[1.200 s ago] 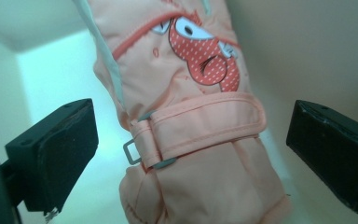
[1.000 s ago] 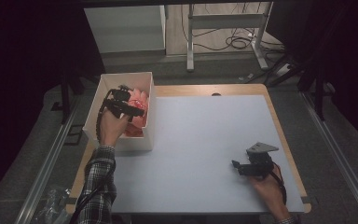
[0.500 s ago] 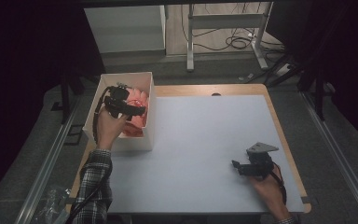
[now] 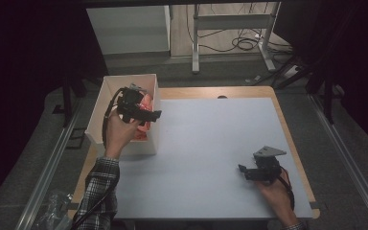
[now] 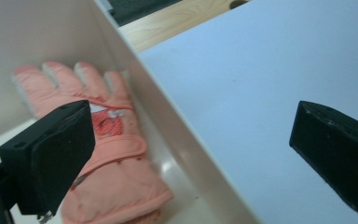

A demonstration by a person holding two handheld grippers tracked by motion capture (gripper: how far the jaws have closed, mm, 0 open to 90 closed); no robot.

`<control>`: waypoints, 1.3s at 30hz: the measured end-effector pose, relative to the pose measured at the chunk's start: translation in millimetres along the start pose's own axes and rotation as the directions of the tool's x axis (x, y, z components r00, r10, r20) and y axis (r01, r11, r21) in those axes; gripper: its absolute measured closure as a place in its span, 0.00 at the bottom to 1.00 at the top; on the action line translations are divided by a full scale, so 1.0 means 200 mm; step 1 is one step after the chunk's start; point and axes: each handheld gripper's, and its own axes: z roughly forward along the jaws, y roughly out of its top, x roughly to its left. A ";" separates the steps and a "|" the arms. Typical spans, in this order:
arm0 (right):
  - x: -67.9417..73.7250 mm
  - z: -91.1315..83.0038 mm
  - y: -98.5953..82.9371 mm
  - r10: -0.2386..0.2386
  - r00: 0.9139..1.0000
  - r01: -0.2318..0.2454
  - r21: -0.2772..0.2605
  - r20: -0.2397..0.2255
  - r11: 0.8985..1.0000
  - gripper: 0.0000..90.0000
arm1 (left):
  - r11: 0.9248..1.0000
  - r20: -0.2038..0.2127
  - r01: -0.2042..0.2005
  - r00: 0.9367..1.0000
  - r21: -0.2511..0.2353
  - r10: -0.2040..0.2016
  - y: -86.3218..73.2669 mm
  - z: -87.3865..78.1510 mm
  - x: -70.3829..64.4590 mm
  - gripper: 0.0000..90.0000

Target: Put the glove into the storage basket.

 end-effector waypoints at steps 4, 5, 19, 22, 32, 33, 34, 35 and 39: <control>0.00 0.00 0.00 0.000 1.000 0.000 0.000 0.000 1.000 0.24 | 1.000 0.028 -0.025 0.999 -0.009 0.025 0.02 0.01 -0.07 0.00; 0.00 0.00 0.00 0.000 1.000 0.000 0.000 0.000 1.000 0.24 | 0.999 0.036 -0.032 0.999 -0.010 0.033 0.02 0.01 -0.09 0.00; 0.00 0.00 0.00 0.001 1.000 -0.001 0.000 0.000 1.000 0.24 | 0.994 0.106 -0.106 0.988 -0.032 0.109 0.04 0.07 -0.31 0.00; 0.00 0.00 0.00 0.001 1.000 -0.001 0.000 0.000 1.000 0.24 | 0.992 0.125 -0.119 0.985 -0.034 0.122 0.04 0.09 -0.36 0.00; 0.00 0.00 0.00 0.000 1.000 0.000 0.000 0.000 1.000 0.24 | 0.986 0.186 -0.157 0.969 -0.050 0.163 0.00 0.14 -0.50 0.00; 0.00 0.00 0.00 -0.001 1.000 0.001 -0.001 0.000 1.000 0.24 | 0.986 0.193 -0.160 0.967 -0.052 0.167 -0.01 0.15 -0.51 0.00; 0.00 0.00 0.00 -0.001 1.000 0.001 0.002 0.000 1.000 0.24 | 0.985 0.198 -0.163 0.965 -0.053 0.170 -0.02 0.15 -0.53 0.00; 0.00 0.00 0.00 -0.001 1.000 0.001 0.002 0.000 1.000 0.24 | 0.984 0.203 -0.169 0.963 -0.054 0.176 -0.03 0.16 -0.54 0.00; 0.00 0.00 0.00 0.000 1.000 0.000 0.002 0.000 1.000 0.24 | 0.982 0.224 -0.180 0.956 -0.058 0.189 -0.06 0.18 -0.59 0.00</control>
